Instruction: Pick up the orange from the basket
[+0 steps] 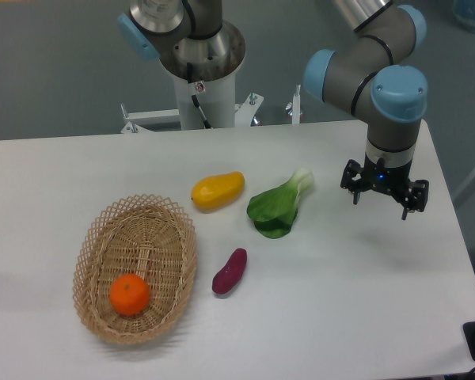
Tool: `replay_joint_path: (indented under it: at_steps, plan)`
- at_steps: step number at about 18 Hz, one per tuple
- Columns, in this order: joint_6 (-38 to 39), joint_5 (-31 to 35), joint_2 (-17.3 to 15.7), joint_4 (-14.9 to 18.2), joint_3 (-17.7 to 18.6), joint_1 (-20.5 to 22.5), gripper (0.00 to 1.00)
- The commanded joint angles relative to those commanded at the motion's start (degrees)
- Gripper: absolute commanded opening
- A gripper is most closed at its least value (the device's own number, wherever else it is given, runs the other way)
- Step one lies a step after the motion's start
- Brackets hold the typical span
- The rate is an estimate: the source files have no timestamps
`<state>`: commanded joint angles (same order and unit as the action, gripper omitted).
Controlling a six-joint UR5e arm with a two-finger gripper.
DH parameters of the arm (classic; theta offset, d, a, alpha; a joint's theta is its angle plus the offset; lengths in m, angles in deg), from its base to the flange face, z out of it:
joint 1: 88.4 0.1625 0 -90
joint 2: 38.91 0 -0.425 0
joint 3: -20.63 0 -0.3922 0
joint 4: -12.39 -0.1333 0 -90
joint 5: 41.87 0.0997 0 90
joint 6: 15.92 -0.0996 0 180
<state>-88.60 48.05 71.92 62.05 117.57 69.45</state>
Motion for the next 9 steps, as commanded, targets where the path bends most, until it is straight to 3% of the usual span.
replay_joint_path:
  at_steps: [9]
  plan:
    - [0.5,-0.4,-0.9,0.0,0.1,-0.3,1.00]
